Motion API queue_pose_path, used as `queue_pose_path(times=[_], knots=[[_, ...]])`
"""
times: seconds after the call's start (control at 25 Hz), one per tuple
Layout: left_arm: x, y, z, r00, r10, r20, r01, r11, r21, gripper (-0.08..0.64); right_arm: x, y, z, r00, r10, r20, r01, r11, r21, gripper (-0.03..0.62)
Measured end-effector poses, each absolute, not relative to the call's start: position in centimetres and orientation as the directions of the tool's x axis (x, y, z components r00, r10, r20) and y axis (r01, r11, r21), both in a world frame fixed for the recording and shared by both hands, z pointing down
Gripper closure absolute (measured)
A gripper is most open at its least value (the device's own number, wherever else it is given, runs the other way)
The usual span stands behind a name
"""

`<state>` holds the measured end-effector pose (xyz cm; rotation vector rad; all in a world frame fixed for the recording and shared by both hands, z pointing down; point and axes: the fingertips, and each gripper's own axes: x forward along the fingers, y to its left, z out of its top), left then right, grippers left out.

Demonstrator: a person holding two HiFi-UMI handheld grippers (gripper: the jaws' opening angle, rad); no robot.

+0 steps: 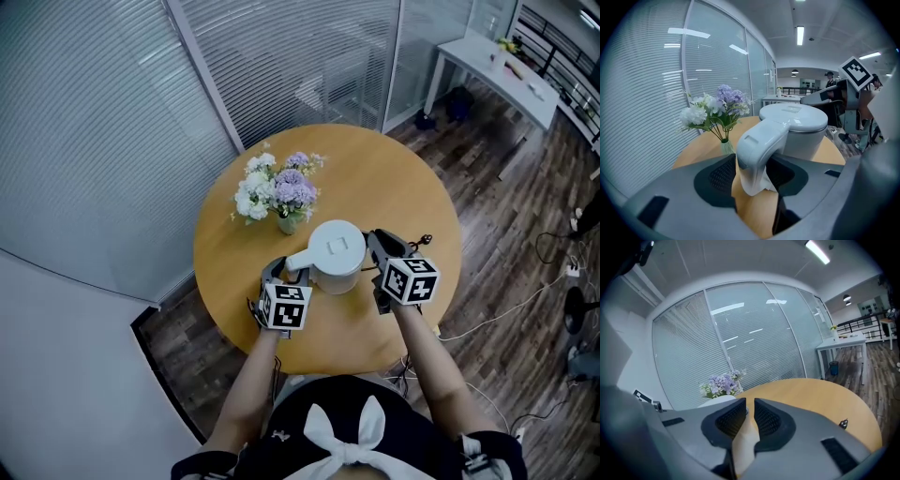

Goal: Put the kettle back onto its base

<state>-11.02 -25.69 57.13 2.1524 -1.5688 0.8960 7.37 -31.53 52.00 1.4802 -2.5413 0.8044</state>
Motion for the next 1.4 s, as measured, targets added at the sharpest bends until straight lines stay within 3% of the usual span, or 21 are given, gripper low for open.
queue_pose_path(times=[0.52, 0.64, 0.96, 1.4], knots=[[-12.4, -22.5, 53.0, 0.205, -0.788, 0.581, -0.946, -0.311, -0.087, 0.350, 7.9, -27.8, 49.1, -0.536, -0.798, 0.275, -0.834, 0.450, -0.319, 0.554], [-11.7, -21.8, 50.5, 0.258, -0.813, 0.521, -0.943, -0.329, -0.045, 0.416, 6.9, -26.5, 47.8, -0.568, -0.784, 0.251, -0.817, 0.499, -0.289, 0.554], [-8.7, -20.4, 44.7, 0.315, -0.869, 0.381, -0.924, -0.373, -0.086, 0.505, 3.8, -22.7, 45.8, -0.639, -0.734, 0.232, -0.769, 0.597, -0.229, 0.561], [-4.7, -20.0, 42.6, 0.402, -0.847, 0.349, -0.900, -0.436, -0.022, 0.529, 2.0, -20.7, 44.0, -0.650, -0.726, 0.223, -0.760, 0.630, -0.163, 0.568]])
